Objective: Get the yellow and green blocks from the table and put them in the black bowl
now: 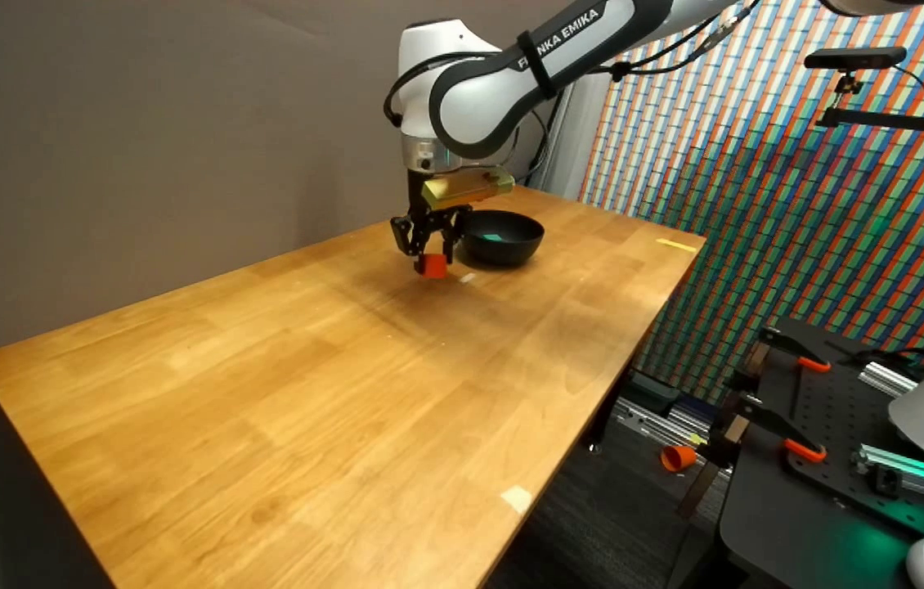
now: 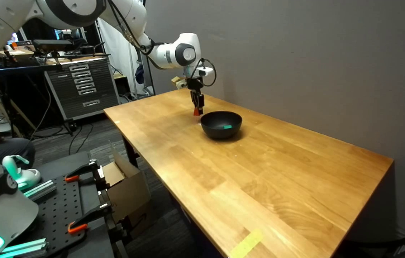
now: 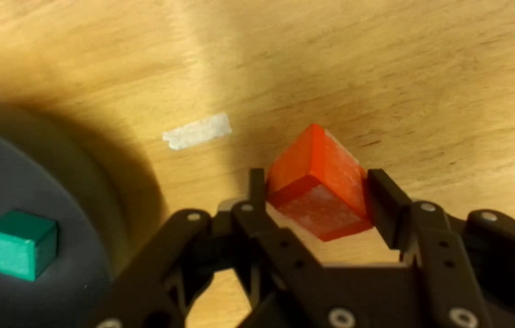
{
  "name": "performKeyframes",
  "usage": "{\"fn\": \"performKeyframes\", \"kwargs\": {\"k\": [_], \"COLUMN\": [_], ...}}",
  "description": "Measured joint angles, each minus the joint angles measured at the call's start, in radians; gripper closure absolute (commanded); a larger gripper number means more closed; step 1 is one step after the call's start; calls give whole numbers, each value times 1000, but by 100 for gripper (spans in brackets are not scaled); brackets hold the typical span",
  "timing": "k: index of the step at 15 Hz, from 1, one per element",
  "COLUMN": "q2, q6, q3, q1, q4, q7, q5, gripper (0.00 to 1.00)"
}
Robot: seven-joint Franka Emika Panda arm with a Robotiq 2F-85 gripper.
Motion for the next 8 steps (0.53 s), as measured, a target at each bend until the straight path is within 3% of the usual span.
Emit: {"fn": "performKeyframes", "kwargs": {"k": [6,7,8], "q2": [-145,-162,-173], "q6": [-189,-221,-250], "q3": [-130,-144,-153], "q1": [119,126,128], "q4": [6,0,-8], "q7": [103,129,153], "q5": [-240,-285,-321], "gripper": [68,31,17]}}
